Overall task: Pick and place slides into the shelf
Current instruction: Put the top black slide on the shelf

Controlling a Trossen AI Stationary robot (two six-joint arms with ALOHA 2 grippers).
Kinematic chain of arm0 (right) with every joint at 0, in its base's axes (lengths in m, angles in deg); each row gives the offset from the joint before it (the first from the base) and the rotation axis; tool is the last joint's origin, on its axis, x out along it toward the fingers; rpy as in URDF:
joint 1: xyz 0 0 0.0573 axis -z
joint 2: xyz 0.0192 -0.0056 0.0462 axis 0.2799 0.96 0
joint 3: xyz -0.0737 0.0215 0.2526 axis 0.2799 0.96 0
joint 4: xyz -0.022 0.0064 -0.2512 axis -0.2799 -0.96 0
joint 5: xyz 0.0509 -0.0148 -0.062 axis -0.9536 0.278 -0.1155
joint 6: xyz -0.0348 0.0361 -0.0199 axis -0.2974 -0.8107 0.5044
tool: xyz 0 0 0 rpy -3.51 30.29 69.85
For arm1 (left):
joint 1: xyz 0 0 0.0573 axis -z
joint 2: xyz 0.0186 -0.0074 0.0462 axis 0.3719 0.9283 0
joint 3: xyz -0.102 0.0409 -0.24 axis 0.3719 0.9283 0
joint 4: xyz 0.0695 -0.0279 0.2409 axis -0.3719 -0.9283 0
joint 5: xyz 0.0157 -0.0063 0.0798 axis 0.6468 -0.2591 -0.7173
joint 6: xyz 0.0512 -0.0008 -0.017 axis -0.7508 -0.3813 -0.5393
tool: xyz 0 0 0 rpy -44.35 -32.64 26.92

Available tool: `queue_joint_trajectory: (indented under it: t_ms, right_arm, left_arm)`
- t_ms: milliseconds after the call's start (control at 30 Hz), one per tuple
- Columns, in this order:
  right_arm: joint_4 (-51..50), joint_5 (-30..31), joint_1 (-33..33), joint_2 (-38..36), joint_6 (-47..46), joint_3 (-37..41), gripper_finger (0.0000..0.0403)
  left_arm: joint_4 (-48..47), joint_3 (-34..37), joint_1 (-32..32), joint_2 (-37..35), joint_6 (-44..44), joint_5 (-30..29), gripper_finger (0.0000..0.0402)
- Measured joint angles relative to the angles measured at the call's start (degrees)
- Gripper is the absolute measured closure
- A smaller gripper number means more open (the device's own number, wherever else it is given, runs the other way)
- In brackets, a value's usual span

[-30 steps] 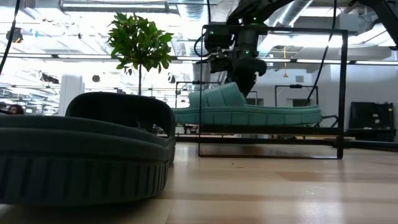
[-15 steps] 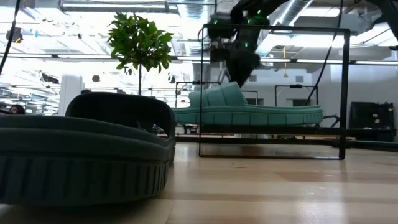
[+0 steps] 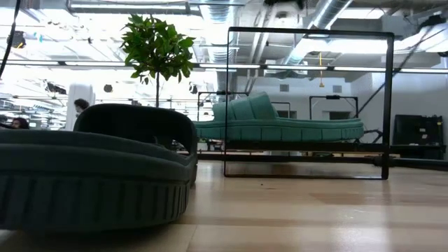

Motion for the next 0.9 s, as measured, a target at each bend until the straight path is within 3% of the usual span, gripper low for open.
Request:
queue_joint_trajectory:
  t_ms: [133,267,433,633,900]
  right_arm:
    - [2.8,0.0,-0.5,-8.3,-3.8,0.0,0.0403]
    - [2.8,0.0,-2.6,-14.7,-5.3,0.0,0.0403]
    - [0.1,-0.1,-6.6,-19.9,-7.4,0.0,0.0403]
    - [-4.9,0.2,-11.8,-22.2,-9.5,0.0,0.0403]
    - [-8.9,9.8,-16.6,-22.2,-9.6,0.1,0.0403]
  left_arm:
    - [-9.4,0.0,2.1,-0.2,6.4,-8.9,0.0366]
    - [-21.7,0.0,4.0,-0.3,19.6,-16.3,0.0366]
    - [-37.9,0.5,5.6,-0.1,39.3,-17.3,0.0366]
    - [-50.6,4.9,6.5,0.0,62.7,-16.1,0.0366]
    - [-64.0,15.2,6.0,0.0,99.7,-14.4,0.0366]
